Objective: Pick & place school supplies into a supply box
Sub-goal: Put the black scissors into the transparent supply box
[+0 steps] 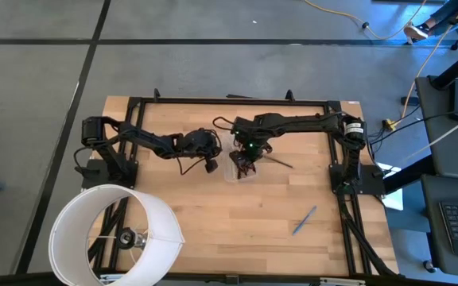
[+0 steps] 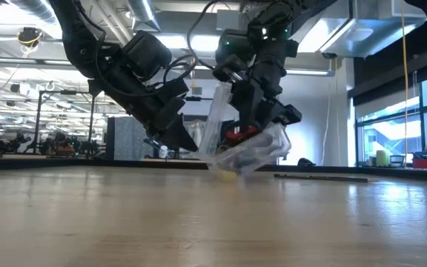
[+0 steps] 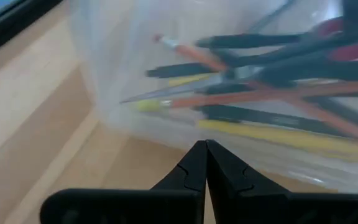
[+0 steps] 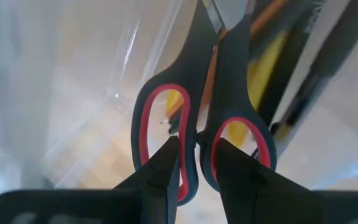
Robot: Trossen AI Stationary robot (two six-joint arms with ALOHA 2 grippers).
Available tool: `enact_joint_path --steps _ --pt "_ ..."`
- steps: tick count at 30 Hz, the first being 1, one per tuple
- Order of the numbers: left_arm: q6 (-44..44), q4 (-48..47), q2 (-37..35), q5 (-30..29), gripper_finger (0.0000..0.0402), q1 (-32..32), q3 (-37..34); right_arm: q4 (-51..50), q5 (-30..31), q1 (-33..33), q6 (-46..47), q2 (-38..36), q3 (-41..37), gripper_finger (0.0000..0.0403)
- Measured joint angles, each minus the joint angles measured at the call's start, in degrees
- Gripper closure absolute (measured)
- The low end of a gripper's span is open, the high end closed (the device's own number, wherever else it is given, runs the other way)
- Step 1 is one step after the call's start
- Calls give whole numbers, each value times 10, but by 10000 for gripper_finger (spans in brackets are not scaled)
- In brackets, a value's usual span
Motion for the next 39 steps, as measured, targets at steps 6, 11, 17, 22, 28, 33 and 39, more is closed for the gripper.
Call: enact_joint_path --steps 6,11,17,22,28,33,39 --pt "21 4 0 9 395 -5 1 6 57 -1 -7 1 0 312" --pt "21 3 0 5 398 -5 1 1 57 0 -36 1 0 312" --pt "21 2 0 2 396 -5 1 -23 141 -1 -76 0 0 312" --pt "21 1 0 1 400 -5 1 -21 172 -1 -97 0 0 312" --pt "21 -2 0 0 396 -4 1 -22 173 0 -98 0 0 312" --pt "21 -7 0 0 398 -4 1 -30 173 0 -112 0 1 312" --pt "21 -15 0 0 398 -4 1 -31 173 0 -126 0 1 292"
